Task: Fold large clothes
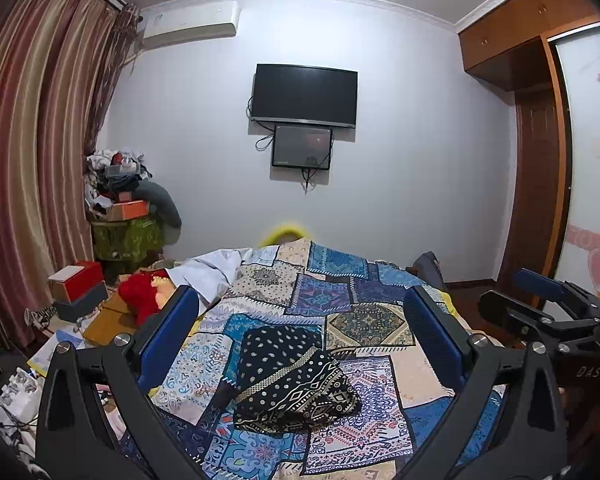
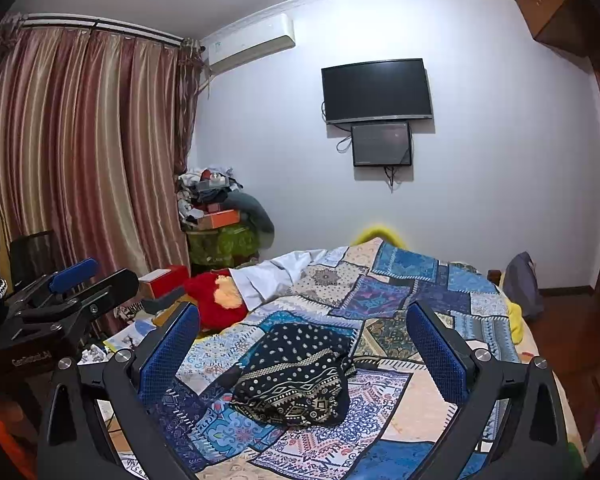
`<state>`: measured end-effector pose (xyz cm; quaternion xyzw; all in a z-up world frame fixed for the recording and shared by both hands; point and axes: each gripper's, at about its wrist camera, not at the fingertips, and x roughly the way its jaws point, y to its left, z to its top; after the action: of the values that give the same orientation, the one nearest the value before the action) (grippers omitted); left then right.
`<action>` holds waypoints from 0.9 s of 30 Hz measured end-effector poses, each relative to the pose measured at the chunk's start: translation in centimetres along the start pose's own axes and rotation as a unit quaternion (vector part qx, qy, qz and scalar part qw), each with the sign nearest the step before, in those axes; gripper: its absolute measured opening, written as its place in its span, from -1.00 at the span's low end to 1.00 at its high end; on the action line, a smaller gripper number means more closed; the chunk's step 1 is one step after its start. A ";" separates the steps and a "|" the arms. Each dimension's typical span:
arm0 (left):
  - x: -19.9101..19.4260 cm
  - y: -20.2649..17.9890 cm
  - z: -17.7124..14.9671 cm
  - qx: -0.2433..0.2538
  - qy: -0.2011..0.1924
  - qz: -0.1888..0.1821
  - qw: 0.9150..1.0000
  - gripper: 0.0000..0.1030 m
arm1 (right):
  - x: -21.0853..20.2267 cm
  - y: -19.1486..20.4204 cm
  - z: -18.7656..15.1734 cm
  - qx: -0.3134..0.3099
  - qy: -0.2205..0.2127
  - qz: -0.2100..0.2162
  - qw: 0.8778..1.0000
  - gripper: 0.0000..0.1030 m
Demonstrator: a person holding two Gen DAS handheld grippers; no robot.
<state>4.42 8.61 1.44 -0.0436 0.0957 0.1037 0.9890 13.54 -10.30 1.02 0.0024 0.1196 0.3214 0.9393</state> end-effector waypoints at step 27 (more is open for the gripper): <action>1.3 1.3 -0.8 -0.021 0.027 -0.002 0.999 1.00 | 1.2 -0.6 -0.7 0.013 0.015 0.004 1.000 1.00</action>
<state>5.22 10.01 0.33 -0.0672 0.1199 0.1021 0.9852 14.64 -10.09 0.03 0.0107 0.1378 0.3234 0.9361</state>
